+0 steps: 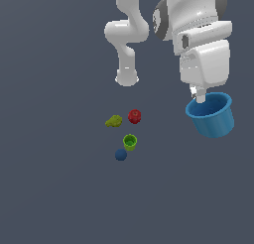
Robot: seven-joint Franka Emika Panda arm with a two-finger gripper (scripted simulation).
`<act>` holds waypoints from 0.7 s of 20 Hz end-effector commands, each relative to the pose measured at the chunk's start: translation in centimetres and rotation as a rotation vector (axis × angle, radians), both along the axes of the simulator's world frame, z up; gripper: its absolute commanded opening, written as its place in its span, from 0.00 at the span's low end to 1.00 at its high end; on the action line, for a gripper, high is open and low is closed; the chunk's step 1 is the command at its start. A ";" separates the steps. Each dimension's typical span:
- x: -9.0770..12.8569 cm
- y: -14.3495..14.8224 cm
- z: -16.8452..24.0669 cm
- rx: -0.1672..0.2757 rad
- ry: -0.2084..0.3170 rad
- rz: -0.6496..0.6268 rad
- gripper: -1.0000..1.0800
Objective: Pick up a designated object from a clutter of objects.
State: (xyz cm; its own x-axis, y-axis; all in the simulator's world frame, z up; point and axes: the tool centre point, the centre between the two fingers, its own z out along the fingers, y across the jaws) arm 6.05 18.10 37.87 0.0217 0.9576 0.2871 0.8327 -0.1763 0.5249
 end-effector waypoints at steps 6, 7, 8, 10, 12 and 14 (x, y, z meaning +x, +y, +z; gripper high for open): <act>0.3 -0.5 2.2 0.026 -0.042 0.053 0.00; 0.4 -0.5 2.4 0.029 -0.046 0.059 0.00; 0.4 -0.6 2.6 0.032 -0.050 0.065 0.00; 0.5 -0.7 3.0 0.037 -0.057 0.076 0.00; 0.5 -0.8 3.3 0.042 -0.063 0.085 0.00; 0.5 -0.8 3.6 0.045 -0.068 0.093 0.00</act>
